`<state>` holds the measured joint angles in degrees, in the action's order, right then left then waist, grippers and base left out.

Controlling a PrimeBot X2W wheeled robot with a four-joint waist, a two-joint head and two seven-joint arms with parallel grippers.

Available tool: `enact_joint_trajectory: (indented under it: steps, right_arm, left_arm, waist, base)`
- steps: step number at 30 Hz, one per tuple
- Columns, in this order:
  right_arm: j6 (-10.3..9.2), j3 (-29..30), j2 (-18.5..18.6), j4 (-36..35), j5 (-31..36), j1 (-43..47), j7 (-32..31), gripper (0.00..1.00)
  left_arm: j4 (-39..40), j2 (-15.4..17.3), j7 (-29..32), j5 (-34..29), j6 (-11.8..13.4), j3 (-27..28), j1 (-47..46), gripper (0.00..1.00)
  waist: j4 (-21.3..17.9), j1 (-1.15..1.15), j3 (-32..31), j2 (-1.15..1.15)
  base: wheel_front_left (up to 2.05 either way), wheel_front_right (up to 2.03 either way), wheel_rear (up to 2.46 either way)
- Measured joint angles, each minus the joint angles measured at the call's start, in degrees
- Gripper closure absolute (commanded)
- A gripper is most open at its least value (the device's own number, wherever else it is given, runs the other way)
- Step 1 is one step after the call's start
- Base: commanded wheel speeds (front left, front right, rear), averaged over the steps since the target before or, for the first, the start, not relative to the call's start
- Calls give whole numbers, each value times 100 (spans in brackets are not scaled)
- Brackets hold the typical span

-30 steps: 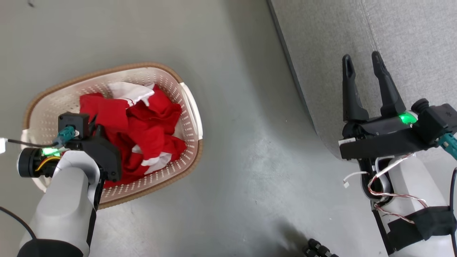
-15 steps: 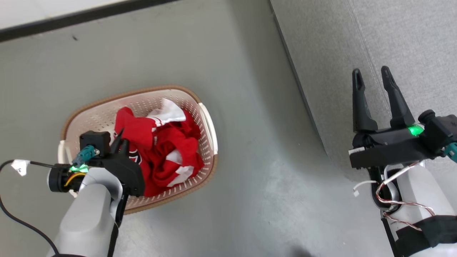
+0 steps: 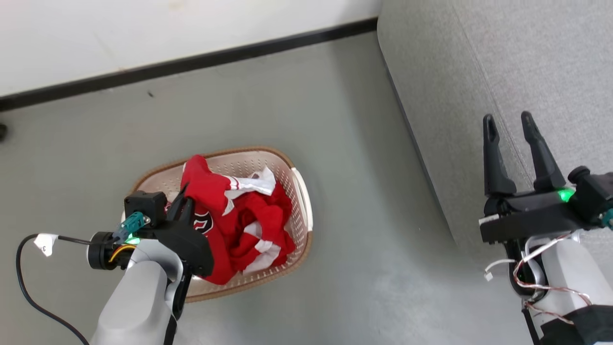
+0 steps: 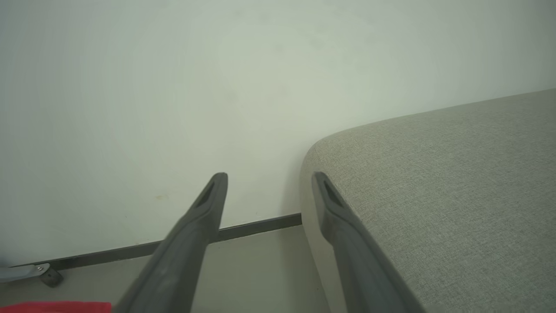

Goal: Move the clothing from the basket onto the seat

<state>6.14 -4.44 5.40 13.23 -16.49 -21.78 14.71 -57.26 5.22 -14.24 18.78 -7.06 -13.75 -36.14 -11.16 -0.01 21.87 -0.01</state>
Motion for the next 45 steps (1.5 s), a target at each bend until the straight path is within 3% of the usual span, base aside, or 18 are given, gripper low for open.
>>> enact_joint_trajectory:
  steps: [31,45]
  right_arm:
    - [76,-113,45,200,-19,1149,0,0]
    - [92,-636,297,7,-125,1305,0,0]
  left_arm:
    - [2197,-143,-4,283,-3,-76,1005,100]
    - [3016,-46,127,267,-9,-455,1039,100]
  waist:
    - [540,0,-1852,0]
    - [682,1,-2103,1]
  base:
    - [0,0,0]
    - [0,0,0]
